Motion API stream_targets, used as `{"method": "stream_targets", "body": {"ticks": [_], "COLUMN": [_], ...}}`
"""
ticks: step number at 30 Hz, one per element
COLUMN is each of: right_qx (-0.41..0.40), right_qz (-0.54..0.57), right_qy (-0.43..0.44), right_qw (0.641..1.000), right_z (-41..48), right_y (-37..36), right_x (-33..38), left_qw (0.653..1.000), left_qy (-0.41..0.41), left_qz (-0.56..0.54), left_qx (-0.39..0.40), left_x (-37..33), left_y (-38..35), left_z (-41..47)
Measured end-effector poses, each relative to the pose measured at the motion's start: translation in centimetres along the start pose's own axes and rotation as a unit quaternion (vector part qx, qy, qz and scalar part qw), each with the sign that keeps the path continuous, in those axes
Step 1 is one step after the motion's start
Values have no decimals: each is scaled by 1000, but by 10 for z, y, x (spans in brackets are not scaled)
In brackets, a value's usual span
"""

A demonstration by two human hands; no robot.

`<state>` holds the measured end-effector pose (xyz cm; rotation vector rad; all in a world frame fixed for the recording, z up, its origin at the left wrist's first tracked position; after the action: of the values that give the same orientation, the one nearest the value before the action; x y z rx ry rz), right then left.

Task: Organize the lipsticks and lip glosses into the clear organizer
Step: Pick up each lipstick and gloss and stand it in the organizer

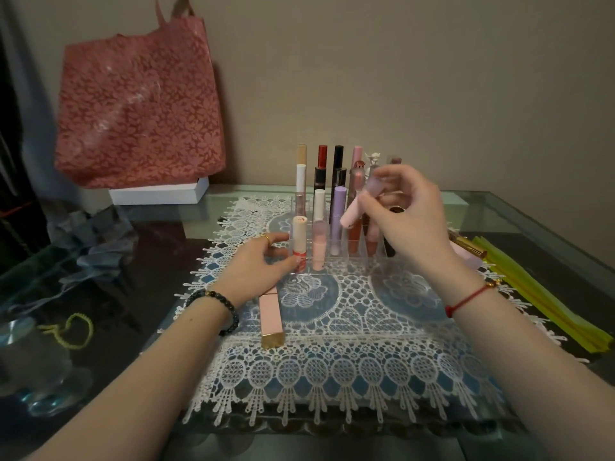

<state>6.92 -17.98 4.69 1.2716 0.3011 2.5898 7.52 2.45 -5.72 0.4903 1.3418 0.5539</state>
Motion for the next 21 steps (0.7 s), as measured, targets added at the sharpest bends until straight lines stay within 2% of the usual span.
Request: {"method": "stream_targets", "body": {"ticks": [3,8,21], "right_qx": [-28,-29,44], "right_qz": [24,18,-9], "right_qy": [-2,-9,-14], "right_qw": [999,999,999], "right_z": [9,4,-13], "right_y": [-5,-17,-38], "right_x": [-5,-20,-42], "left_qw": [1000,1000,1000], "left_qy": [-1,-3,-13], "left_qz": [4,-3,14], "left_qx": [-1,-5,-17], "left_x": [1,2,-1], "left_y": [0,0,1], "left_z": [2,1,1]}}
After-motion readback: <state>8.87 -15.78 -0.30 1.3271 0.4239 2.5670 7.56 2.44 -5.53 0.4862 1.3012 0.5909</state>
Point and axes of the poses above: each hand's wrist, its own z-axis towards the middle knuckle, its own y-axis out of the back of the hand, x = y × z, the point moved 9 cm from there along z, towards the middle knuckle, and after that the axes turned 4 degrees about x, right-handed, at the moved point
